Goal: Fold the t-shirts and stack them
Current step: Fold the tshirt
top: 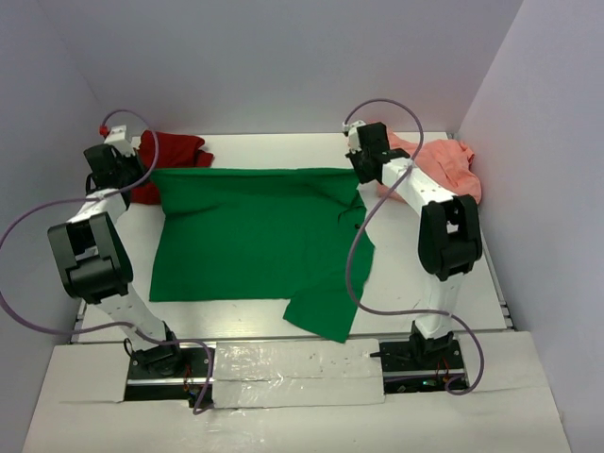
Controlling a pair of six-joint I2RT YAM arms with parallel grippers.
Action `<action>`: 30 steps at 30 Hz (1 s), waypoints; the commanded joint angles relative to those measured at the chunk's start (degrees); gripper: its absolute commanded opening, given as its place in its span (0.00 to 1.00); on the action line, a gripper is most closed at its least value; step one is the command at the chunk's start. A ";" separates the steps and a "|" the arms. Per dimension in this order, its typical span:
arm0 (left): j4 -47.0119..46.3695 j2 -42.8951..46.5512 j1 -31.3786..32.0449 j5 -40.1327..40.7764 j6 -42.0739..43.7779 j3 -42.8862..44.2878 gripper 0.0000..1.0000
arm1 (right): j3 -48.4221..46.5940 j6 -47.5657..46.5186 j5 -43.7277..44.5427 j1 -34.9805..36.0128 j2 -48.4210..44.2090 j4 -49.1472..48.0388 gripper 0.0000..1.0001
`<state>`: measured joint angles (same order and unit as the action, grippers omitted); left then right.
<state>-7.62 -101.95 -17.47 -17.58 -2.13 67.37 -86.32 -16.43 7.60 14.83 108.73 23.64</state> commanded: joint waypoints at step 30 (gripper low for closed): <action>-11.54 -1.42 3.33 -0.69 3.54 0.75 0.00 | -6.77 0.52 4.36 -1.82 2.46 0.36 0.00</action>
<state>-15.79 -108.84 -12.91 -17.04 0.16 69.36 -95.13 -16.14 10.07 13.82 117.30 24.12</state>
